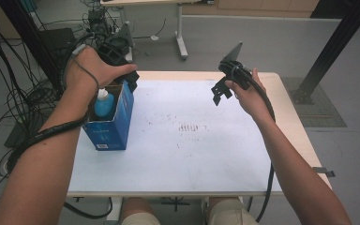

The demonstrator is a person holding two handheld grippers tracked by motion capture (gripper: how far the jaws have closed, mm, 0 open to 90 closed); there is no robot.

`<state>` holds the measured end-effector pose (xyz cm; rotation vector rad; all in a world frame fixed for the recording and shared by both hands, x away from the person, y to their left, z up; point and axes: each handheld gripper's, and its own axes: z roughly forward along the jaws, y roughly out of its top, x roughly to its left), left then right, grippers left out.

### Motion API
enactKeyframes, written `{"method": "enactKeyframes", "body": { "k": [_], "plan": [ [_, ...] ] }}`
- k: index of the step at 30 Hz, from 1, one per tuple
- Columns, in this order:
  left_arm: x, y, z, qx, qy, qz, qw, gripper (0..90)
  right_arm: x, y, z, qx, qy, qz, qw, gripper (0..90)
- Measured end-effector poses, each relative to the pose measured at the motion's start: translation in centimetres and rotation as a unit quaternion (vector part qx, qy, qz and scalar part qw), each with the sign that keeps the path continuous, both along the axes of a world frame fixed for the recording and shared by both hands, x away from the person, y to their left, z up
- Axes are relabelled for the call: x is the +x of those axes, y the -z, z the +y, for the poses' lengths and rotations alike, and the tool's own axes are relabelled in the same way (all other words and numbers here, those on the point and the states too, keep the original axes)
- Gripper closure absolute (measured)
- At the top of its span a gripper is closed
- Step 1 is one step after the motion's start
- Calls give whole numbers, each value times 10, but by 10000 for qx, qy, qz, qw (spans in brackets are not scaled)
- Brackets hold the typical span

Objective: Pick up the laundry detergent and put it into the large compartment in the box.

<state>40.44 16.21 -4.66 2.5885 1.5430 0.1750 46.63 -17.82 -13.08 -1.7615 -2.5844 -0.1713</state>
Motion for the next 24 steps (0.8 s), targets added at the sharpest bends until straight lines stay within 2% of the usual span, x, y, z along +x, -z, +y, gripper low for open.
{"method": "enactKeyframes", "body": {
  "k": [7, 12, 18, 24],
  "plan": [
    [-2, 3, -23, 73, 385, -2, 9992, 104, 3, 2, 2, -12, -6, 24, 10000, 58],
    [-3, 6, -29, -48, 567, 15, 9984, 103, 5, 2, 5, -29, -49, 33, 10000, 58],
    [-1, 13, -36, -110, 654, 73, 9978, 102, 8, 3, 6, -38, -73, 69, 9999, 58],
    [0, 13, -43, -184, 752, 70, 9970, 101, 9, 4, 6, -44, -71, 75, 9999, 58]
  ]
}}
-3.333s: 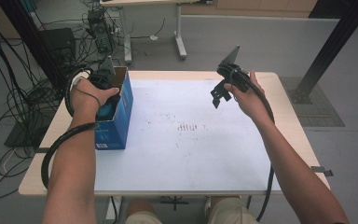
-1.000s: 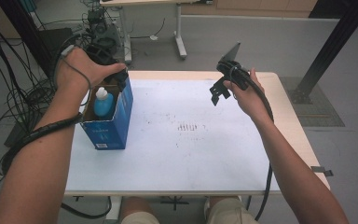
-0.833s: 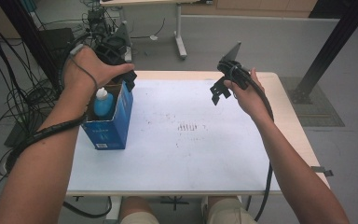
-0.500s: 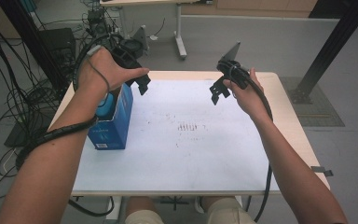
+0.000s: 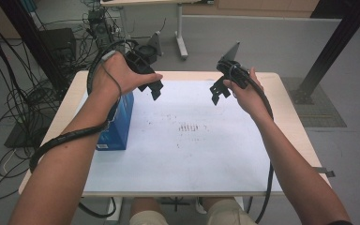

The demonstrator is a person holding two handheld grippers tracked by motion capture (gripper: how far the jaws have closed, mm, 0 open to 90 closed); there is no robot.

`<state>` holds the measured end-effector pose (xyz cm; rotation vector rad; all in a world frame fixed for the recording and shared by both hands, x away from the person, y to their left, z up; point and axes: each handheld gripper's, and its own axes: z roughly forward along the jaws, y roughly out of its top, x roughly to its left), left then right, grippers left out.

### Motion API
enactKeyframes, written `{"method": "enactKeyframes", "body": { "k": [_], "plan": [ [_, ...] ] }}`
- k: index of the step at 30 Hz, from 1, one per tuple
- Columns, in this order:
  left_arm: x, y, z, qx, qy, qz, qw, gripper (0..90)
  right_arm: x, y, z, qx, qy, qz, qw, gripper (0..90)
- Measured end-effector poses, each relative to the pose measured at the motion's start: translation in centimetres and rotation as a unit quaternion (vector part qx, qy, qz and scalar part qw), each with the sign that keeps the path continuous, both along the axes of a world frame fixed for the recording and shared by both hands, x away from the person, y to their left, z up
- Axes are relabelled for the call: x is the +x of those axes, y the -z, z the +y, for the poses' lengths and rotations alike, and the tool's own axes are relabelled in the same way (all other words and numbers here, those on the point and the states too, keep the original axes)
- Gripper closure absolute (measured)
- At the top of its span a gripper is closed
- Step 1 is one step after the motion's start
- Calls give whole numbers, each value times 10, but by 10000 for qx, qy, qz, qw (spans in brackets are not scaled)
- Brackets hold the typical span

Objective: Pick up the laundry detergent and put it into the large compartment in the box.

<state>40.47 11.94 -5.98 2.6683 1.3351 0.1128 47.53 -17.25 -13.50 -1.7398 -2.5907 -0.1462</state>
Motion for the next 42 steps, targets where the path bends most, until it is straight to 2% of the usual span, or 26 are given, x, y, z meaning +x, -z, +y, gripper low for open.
{"method": "enactKeyframes", "body": {
  "k": [6, 16, 42],
  "plan": [
    [1, 2, -4, -24, 120, 45, 9999, 98, 2, 1, 2, -15, -21, 13, 10000, 58],
    [0, 4, -9, -8, 160, 52, 9999, 98, 1, 1, 2, -3, -46, 4, 10000, 58],
    [4, 6, -4, -106, 238, 30, 9997, 98, 0, 1, 3, -37, -26, 1, 10000, 58]
  ]
}}
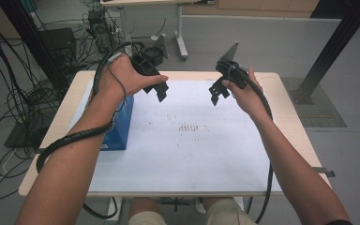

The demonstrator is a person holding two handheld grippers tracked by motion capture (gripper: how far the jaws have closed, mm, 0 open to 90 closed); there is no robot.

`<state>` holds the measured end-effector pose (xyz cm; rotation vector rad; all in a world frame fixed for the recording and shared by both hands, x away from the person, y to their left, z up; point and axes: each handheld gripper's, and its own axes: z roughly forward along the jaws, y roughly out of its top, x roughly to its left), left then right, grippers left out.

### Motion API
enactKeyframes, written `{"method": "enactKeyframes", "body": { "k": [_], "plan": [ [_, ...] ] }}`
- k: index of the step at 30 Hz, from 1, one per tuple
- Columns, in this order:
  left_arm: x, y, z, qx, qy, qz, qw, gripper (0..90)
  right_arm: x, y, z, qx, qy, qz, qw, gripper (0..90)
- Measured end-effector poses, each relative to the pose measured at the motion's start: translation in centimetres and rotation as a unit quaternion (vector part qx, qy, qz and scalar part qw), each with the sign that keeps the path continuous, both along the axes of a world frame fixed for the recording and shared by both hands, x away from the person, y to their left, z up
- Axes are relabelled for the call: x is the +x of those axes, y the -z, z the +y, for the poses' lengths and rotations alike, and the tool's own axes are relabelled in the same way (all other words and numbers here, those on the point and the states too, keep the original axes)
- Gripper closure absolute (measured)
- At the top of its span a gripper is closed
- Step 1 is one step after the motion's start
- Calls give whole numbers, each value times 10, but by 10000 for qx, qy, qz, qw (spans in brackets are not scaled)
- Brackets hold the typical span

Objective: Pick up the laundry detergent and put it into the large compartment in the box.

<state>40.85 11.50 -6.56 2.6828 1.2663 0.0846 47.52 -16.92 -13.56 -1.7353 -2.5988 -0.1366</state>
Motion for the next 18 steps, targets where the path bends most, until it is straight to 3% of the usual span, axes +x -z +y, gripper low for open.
{"method": "enactKeyframes", "body": {
  "k": [11, 18],
  "plan": [
    [2, 1, -3, -13, 144, -33, 9999, 97, 0, -1, -4, 22, 27, -9, 10000, 58],
    [1, 1, -13, 34, 404, -115, 9991, 97, -1, -2, -5, 37, 23, -12, 10000, 58]
  ]
}}
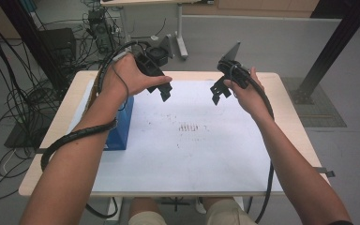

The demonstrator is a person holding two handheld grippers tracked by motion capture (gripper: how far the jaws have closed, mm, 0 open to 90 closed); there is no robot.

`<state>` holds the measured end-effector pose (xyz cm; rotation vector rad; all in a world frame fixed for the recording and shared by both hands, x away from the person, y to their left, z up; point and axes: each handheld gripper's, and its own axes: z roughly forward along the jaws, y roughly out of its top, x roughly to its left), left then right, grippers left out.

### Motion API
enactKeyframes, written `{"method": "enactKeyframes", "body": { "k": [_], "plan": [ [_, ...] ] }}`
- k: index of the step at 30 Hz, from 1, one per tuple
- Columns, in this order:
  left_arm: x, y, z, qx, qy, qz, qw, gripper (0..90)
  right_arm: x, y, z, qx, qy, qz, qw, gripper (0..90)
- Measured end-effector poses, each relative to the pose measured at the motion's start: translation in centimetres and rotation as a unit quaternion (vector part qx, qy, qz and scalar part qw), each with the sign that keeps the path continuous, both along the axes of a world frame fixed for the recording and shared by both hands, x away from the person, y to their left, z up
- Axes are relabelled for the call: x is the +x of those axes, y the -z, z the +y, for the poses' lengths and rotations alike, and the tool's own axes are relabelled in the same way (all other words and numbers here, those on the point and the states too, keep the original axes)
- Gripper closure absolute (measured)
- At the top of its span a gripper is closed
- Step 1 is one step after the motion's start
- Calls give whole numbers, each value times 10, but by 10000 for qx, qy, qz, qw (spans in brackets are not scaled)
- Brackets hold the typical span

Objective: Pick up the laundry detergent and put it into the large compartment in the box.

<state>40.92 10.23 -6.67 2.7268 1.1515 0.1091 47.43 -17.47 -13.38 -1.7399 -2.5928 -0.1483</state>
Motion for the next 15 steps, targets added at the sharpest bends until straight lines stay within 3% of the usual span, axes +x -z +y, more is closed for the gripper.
{"method": "enactKeyframes", "body": {
  "k": [15],
  "plan": [
    [0, 2, -5, 19, 109, -16, 9999, 97, 0, 0, -3, -4, 27, 3, 10000, 58]
  ]
}}
